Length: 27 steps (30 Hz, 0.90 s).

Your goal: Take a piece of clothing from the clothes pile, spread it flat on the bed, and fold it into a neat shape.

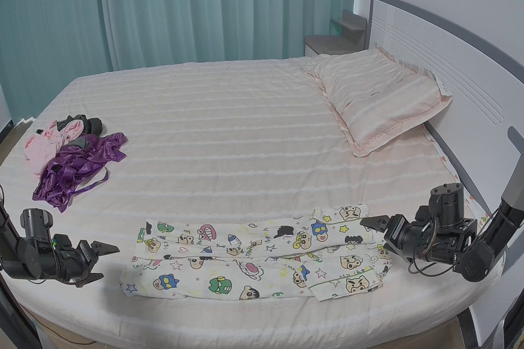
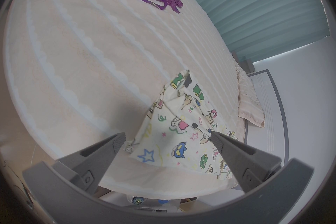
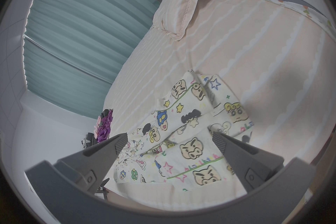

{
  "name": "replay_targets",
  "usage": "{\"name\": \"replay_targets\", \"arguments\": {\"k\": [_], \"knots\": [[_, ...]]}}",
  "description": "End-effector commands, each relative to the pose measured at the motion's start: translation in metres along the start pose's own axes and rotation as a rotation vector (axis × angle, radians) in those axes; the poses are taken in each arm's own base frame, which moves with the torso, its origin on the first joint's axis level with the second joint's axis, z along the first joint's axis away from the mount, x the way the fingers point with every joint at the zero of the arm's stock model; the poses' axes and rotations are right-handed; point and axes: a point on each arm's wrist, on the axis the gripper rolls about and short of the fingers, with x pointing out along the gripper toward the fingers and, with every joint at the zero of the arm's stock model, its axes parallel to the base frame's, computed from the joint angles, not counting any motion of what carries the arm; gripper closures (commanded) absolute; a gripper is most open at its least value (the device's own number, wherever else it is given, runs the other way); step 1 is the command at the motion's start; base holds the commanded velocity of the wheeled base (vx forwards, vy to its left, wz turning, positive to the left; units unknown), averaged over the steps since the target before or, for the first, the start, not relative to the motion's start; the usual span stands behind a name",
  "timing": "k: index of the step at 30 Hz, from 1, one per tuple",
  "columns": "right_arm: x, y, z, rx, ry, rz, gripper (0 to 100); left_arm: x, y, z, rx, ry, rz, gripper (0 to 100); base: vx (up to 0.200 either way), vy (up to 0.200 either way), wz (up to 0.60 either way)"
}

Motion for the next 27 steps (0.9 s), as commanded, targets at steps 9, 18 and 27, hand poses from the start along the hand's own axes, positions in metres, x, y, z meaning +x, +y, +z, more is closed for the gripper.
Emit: {"name": "replay_targets", "arguments": {"k": [9, 18, 27], "knots": [[0.0, 0.0, 0.0, -0.002, 0.001, 0.0, 0, -0.001, 0.001, -0.001, 0.003, 0.004, 0.002, 0, 0.0, 0.2, 0.0], [-0.002, 0.0, -0.002, -0.023, 0.0, -0.005, 0, 0.001, -0.032, -0.019, 0.136, 0.053, -0.071, 0, 0.0, 0.022, 0.0], [-0.003, 0.002, -0.009, -0.037, 0.004, -0.014, 0, 0.054, -0.117, -0.025, 0.321, 0.034, -0.132, 0, 0.0, 0.0, 0.0]]}}
